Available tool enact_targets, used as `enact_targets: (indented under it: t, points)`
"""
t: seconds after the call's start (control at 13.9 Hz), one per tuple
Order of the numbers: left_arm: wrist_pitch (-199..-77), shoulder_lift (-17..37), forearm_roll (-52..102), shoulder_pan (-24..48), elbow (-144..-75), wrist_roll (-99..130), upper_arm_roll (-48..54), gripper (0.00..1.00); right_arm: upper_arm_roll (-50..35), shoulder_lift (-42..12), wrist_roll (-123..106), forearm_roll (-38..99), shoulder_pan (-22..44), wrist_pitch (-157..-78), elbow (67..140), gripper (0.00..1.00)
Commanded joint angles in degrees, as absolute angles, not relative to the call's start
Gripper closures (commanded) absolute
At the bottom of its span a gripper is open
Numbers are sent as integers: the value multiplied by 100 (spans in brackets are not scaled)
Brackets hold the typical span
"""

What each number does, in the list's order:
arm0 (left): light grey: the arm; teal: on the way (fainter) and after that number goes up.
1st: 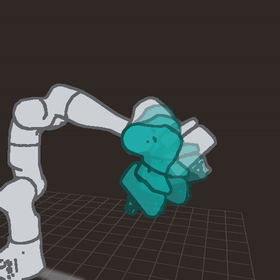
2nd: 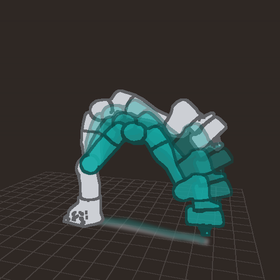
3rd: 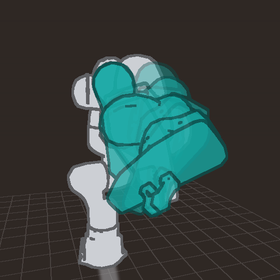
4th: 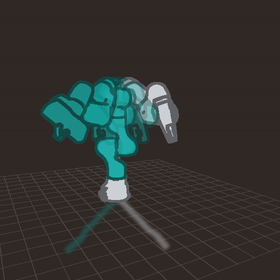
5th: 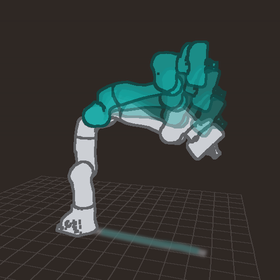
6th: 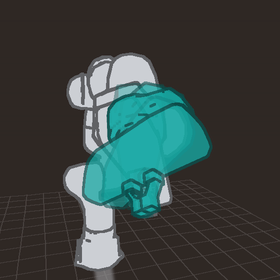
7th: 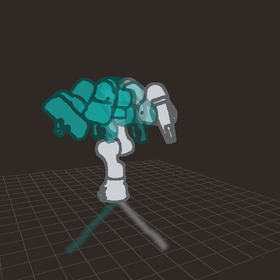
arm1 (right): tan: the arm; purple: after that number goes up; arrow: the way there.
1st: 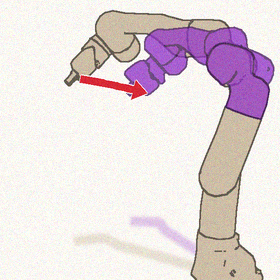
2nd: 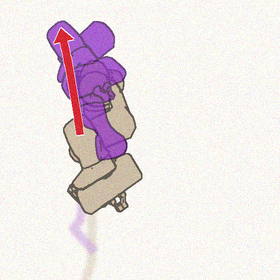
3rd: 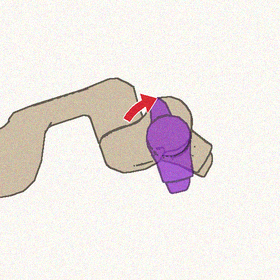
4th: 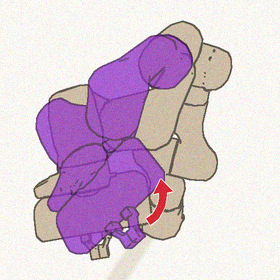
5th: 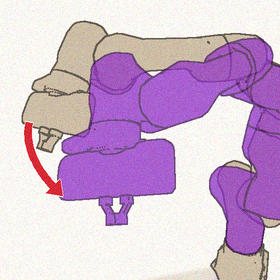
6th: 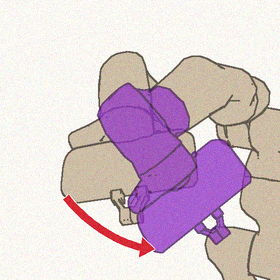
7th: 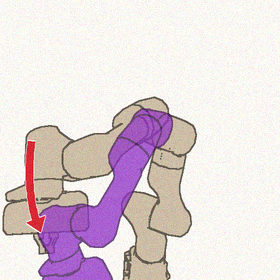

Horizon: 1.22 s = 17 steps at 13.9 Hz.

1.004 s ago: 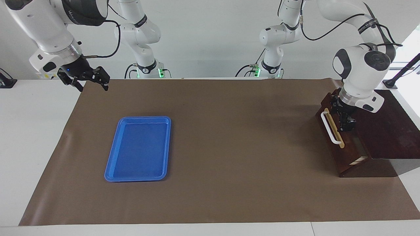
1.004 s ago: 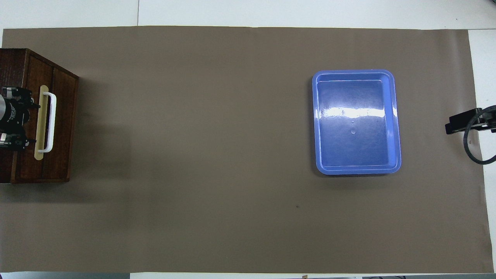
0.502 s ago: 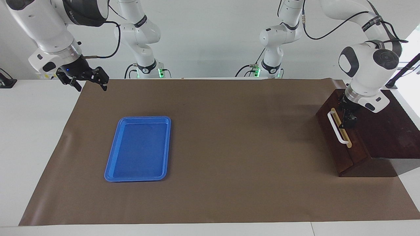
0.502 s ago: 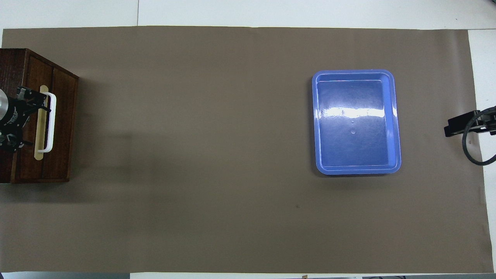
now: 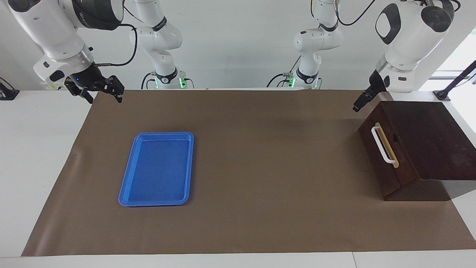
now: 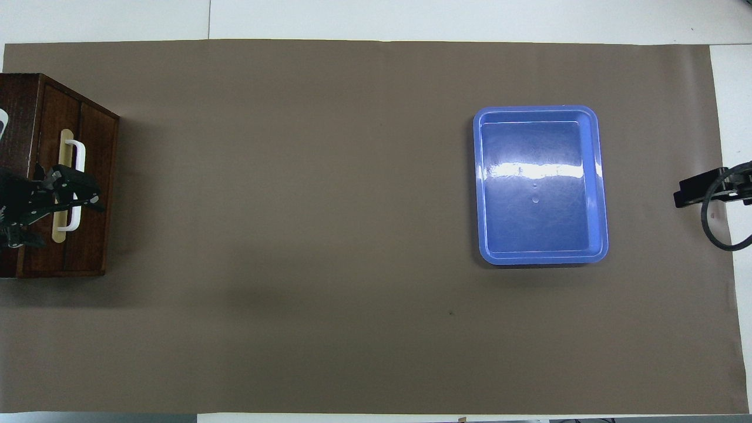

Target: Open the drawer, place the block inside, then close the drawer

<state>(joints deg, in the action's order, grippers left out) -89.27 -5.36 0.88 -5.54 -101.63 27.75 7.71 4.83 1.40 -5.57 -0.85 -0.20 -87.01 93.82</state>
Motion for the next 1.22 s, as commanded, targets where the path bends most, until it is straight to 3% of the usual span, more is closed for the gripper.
enact_targets:
  t: [0.0,0.29,1.15]
  points:
    - [-8824,-370,263,-510,-10055,1568,642,0,457,176,-668,-202,-70,-8657,9387,0]
    - [-8385,333,141,-167,-8949,1232,598,0,457,176,-668,-202,-70,-8675,9387,0]
    - [-8341,-44,106,0,-9228,299,439,0,457,176,-659,-202,-70,-8684,9387,0]
